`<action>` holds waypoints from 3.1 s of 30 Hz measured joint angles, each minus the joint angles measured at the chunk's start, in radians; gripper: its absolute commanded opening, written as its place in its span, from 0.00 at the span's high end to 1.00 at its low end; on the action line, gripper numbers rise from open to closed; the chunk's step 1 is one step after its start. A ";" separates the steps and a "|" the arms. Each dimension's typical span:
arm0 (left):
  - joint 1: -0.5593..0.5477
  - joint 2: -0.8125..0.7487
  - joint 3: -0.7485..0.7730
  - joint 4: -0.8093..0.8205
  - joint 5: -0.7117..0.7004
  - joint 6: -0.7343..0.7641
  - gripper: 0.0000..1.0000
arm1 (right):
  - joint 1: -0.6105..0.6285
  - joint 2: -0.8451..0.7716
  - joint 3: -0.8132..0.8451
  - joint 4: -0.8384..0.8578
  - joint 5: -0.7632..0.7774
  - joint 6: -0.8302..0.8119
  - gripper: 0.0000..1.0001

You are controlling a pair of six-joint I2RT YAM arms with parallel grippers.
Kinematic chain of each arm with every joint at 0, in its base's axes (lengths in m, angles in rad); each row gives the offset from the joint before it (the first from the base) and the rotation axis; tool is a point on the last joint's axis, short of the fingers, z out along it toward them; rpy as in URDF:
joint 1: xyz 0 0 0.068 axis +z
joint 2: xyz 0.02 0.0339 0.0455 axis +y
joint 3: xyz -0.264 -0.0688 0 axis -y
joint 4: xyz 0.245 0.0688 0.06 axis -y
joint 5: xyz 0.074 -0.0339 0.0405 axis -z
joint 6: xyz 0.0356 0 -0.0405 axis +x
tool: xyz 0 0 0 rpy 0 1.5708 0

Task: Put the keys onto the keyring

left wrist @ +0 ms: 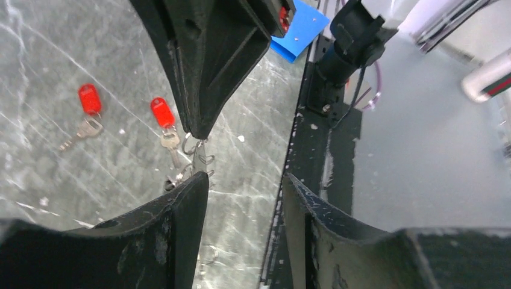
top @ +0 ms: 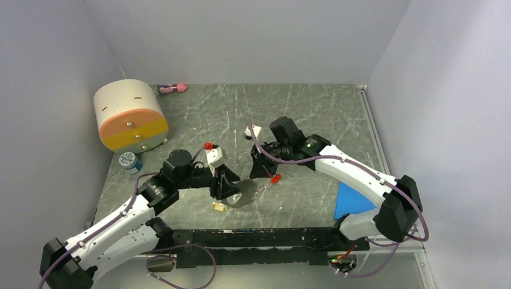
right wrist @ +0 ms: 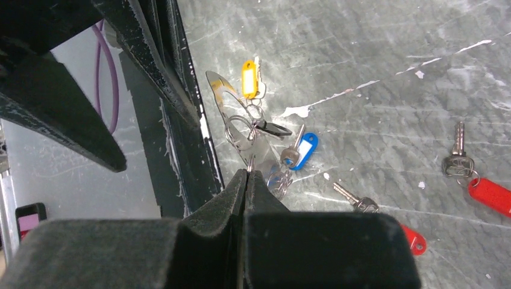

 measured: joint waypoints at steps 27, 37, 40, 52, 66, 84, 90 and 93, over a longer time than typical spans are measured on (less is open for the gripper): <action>-0.067 0.060 0.067 -0.041 -0.035 0.494 0.57 | 0.000 -0.077 -0.003 -0.020 -0.172 -0.058 1.00; -0.090 0.077 0.068 -0.032 0.009 0.509 0.62 | 0.015 -0.075 -0.003 0.001 -0.192 -0.057 1.00; -0.093 0.077 0.068 -0.016 0.016 0.507 0.66 | 0.018 -0.069 -0.003 0.002 -0.193 -0.056 1.00; -0.099 0.090 0.068 -0.011 0.020 0.518 0.84 | 0.023 -0.064 -0.004 0.008 -0.192 -0.050 1.00; -0.103 0.109 0.073 -0.030 0.007 0.483 0.98 | 0.021 -0.137 -0.064 0.113 -0.082 0.041 0.24; -0.103 -0.162 -0.240 0.397 -0.043 0.311 0.97 | -0.030 -0.415 -0.382 0.616 -0.085 0.221 0.01; -0.103 -0.188 -0.259 0.491 0.011 0.335 0.97 | -0.030 -0.494 -0.528 0.790 -0.119 0.192 0.01; -0.103 -0.201 -0.259 0.510 0.038 0.358 0.97 | -0.030 -0.535 -0.565 0.841 -0.131 0.155 0.01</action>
